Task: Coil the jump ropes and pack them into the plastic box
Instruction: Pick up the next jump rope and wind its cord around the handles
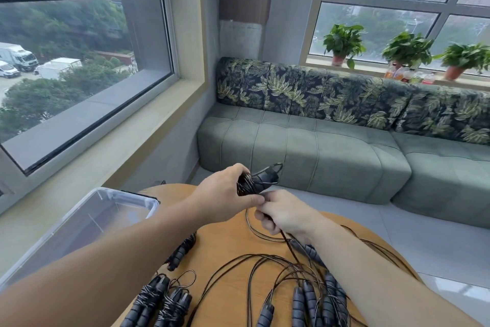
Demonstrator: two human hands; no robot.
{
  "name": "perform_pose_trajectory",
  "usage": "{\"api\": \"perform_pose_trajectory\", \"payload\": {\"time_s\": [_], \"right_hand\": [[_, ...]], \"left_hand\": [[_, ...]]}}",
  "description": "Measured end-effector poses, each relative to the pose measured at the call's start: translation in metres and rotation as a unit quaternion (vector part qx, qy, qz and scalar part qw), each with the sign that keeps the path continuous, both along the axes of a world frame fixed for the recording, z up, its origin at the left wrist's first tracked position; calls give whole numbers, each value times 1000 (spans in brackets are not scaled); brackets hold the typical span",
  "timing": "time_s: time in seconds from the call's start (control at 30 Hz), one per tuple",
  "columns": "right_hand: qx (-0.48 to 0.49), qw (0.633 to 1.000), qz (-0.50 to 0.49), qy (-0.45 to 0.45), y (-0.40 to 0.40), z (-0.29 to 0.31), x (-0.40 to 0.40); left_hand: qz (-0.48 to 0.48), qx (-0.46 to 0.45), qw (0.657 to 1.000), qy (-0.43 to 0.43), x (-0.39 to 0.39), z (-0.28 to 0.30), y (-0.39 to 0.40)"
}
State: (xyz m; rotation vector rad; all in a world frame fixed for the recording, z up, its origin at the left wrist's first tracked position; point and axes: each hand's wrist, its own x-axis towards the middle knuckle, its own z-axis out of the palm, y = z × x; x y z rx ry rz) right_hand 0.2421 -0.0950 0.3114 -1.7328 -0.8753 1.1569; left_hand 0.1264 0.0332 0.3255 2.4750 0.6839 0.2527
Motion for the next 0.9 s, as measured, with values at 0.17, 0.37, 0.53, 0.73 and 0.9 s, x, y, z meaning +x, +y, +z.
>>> {"api": "perform_pose_trajectory", "payload": {"time_s": [0.17,0.37,0.53,0.73,0.9], "right_hand": [[-100,977,61,-175,-4,8,-5],[-145,972,82,-164,-11,35,-12],[-160,966,110,-173,-12,57,-5],[-178,928,218,-243,-5,84,15],[-143,889,293,-321,6,91,28]], "left_hand": [[-54,188,980,29,1,-7,0],[-96,282,950,96,3,-12,1],[-125,295,945,70,-3,-14,-9],[-189,271,940,87,-1,-4,-16],[-222,135,958,119,-7,2,-26]]}}
